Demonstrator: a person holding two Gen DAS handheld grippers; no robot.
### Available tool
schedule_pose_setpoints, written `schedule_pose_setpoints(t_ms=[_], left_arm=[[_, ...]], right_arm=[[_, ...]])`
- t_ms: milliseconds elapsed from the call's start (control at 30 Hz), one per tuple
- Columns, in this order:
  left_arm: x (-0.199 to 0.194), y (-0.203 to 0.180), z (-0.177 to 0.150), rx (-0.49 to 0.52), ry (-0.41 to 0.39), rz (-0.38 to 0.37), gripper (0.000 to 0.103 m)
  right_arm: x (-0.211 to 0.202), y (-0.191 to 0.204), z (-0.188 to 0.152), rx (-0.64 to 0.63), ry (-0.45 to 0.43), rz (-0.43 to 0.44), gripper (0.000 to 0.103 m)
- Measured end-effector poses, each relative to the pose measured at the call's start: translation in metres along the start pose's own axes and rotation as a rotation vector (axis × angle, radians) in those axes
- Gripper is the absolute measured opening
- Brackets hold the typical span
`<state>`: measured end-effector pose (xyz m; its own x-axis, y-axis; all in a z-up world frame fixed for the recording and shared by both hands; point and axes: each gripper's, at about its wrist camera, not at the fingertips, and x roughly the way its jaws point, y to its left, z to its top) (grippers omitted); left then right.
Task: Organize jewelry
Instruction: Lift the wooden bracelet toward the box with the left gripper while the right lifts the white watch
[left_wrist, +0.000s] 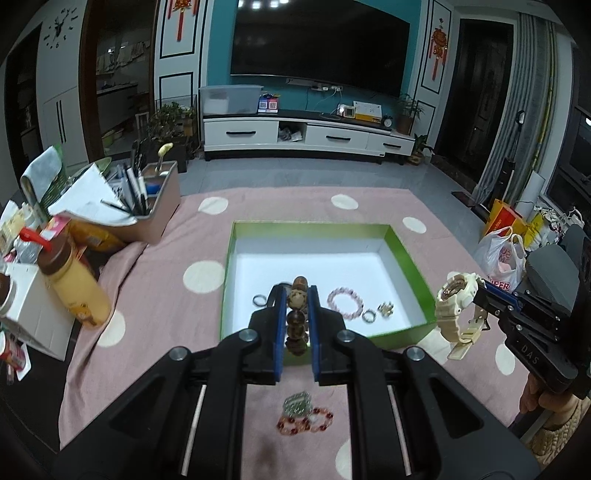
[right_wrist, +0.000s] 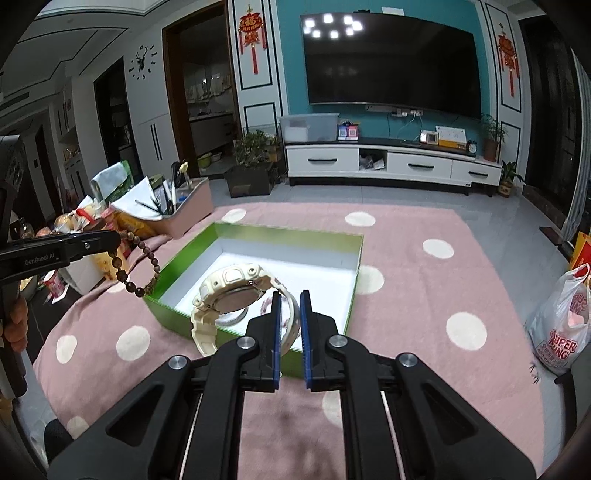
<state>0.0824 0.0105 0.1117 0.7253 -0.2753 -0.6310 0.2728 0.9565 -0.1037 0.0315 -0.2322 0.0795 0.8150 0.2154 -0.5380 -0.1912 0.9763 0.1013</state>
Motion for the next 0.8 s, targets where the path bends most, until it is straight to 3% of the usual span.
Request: schedule_pose_setpoints(t_ms=[800], left_arm=[[0.072,-0.012,0.042,0.013,0.043,0.014,0.011]], right_arm=[[0.048,-0.015,0.036,0.000,-0.013,-0.025,0.009]])
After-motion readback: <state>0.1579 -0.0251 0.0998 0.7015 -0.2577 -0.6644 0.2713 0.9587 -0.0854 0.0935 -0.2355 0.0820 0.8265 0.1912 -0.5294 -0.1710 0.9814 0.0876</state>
